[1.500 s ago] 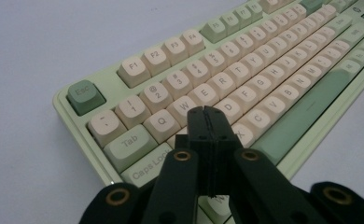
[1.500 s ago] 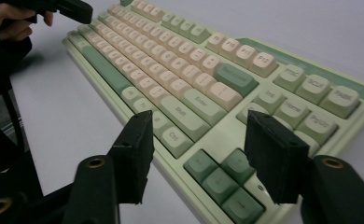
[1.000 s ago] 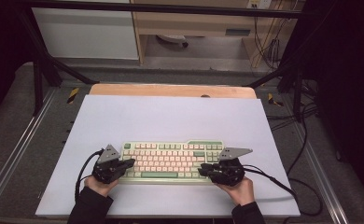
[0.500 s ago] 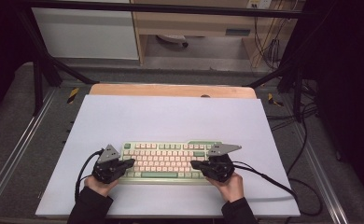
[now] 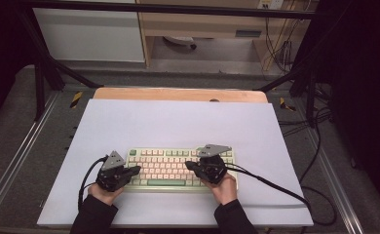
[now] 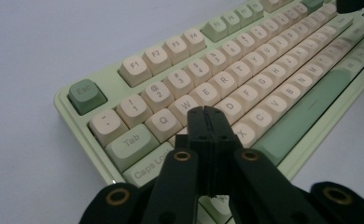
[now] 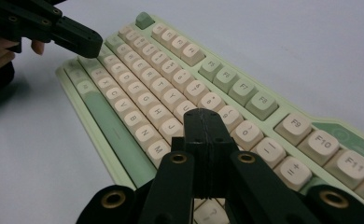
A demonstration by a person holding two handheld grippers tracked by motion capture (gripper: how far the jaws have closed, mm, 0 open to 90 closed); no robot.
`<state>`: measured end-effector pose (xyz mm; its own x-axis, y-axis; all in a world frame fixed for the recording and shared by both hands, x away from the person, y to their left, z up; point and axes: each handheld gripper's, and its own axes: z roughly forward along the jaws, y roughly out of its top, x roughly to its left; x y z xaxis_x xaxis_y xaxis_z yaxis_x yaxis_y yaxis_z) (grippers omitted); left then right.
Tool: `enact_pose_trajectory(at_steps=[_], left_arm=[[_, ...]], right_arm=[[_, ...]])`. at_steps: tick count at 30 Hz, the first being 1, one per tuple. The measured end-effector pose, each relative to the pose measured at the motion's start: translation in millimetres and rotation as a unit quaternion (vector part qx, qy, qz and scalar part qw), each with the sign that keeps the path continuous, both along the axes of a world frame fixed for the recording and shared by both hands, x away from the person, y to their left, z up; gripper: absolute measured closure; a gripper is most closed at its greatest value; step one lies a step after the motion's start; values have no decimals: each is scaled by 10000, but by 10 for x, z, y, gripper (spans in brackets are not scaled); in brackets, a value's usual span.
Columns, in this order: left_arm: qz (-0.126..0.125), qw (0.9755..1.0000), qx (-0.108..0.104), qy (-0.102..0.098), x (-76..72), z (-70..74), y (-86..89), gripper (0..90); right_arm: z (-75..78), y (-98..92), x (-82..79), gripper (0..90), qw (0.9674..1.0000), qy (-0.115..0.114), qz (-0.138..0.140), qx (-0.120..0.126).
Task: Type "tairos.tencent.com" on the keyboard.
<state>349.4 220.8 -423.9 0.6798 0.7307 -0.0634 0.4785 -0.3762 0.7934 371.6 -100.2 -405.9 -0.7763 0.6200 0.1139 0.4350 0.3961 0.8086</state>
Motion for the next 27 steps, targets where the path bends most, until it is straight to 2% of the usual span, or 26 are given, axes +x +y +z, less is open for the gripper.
enact_pose_trajectory(at_steps=[2,3,9,11,23,27], left_arm=[[-7,10000,1,-4,-1,1,-3,900],[-12,10000,9,-9,-1,2,-5,900],[-6,10000,8,-5,0,0,-3,900],[-3,10000,3,-1,1,-1,-4,900],[-7,10000,14,-1,5,-7,-4,899],[-8,10000,16,3,7,-7,-2,899]], right_arm=[[-9,31,16,900,10000,-1,18,-7],[-31,98,52,900,9999,2,-17,-120],[-97,209,123,900,9996,54,-21,-293],[-126,250,151,900,9991,55,-30,-431],[-183,319,211,900,9989,144,-25,-451],[-205,325,220,900,9984,144,-21,-539]])
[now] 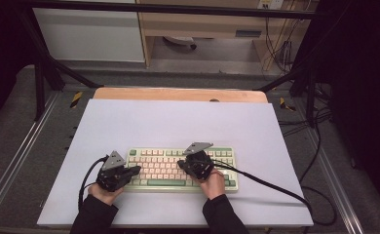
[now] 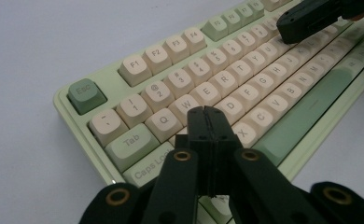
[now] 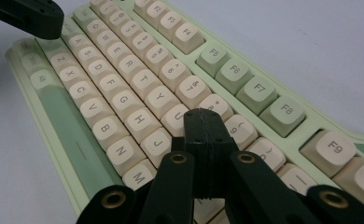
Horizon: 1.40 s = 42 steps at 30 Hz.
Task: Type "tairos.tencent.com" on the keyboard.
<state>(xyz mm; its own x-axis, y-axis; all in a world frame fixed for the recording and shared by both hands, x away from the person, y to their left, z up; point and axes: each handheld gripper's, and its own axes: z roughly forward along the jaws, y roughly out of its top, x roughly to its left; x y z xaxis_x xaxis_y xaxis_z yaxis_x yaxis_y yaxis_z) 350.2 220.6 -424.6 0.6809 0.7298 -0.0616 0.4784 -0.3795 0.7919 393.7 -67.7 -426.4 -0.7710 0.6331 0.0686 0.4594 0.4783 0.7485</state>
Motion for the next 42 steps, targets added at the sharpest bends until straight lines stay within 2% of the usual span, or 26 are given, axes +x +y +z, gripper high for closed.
enact_pose_trajectory(at_steps=[9,13,21,26,37,42], left_arm=[[2,10000,3,-7,-3,1,-2,900],[9,10000,-14,-9,-5,8,3,900],[2,10000,-25,-16,-10,20,-3,900],[-17,10000,-20,-20,-16,27,-21,900],[-41,10000,-35,-59,-23,79,-114,900],[-49,10000,-6,-78,0,104,-183,900]], right_arm=[[-27,30,-17,900,10000,-8,44,-68],[56,-2,-38,900,9998,-11,80,167],[143,-50,-106,900,9996,-14,209,210],[179,-83,-138,900,9995,-40,280,147],[210,-199,-205,900,9990,62,357,258],[181,-253,-238,900,9990,111,366,213]])
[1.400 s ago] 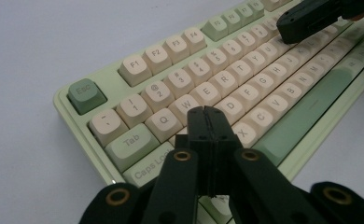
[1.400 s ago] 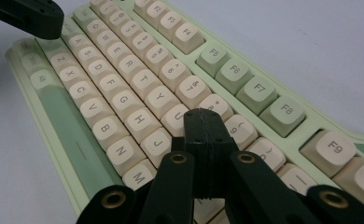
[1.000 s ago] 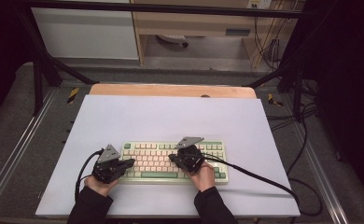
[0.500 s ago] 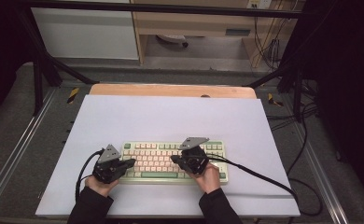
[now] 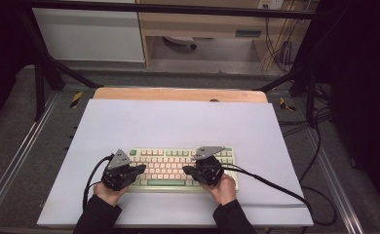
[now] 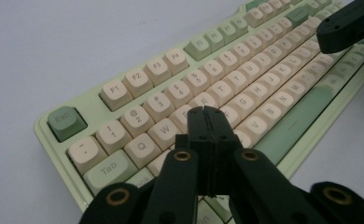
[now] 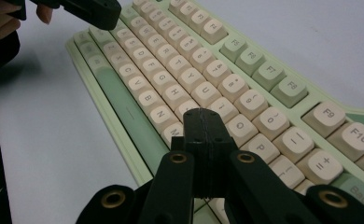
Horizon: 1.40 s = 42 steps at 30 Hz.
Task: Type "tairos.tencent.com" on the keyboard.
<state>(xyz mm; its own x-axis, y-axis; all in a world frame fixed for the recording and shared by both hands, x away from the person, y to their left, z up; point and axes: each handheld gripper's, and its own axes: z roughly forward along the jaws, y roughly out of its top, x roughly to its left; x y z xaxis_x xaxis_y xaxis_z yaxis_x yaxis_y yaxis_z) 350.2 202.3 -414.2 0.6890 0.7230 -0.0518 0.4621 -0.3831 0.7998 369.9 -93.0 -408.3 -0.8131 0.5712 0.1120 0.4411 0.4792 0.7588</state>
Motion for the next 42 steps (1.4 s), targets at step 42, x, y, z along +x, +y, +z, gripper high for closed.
enact_pose_trajectory(at_steps=[42], left_arm=[[-30,9997,237,76,248,-107,-371,900]], right_arm=[[-57,-274,-107,900,9998,77,-101,131]])
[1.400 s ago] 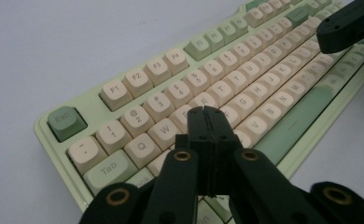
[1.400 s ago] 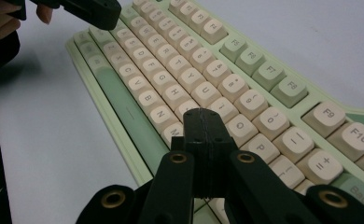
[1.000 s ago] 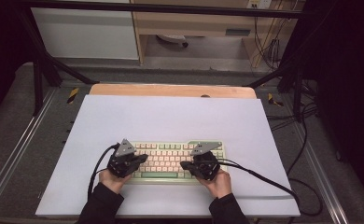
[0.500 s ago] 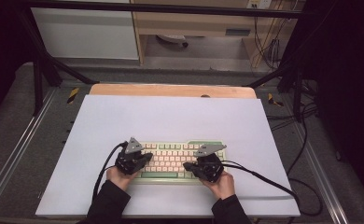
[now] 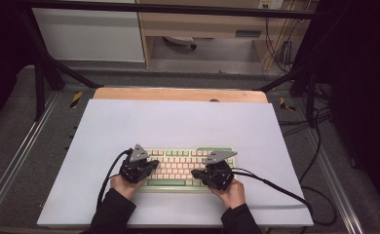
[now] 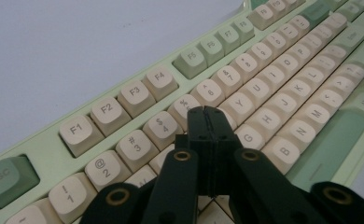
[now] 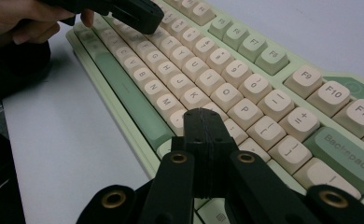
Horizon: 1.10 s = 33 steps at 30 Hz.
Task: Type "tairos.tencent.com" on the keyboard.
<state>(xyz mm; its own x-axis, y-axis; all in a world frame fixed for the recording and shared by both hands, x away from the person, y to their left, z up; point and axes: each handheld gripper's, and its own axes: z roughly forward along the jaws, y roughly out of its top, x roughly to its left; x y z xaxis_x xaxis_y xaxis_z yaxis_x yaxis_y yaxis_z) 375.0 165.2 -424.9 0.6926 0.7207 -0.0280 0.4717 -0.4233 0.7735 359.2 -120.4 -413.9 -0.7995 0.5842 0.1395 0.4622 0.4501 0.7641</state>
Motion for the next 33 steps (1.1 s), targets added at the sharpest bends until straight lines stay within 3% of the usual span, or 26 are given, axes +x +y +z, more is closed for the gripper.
enact_pose_trajectory(at_steps=[12,33], left_arm=[[-24,9999,-138,-91,-147,94,181,900],[121,9998,-173,-32,-299,47,533,900]], right_arm=[[11,7,18,900,9999,-49,-38,101],[66,49,113,900,9996,-25,-190,192]])
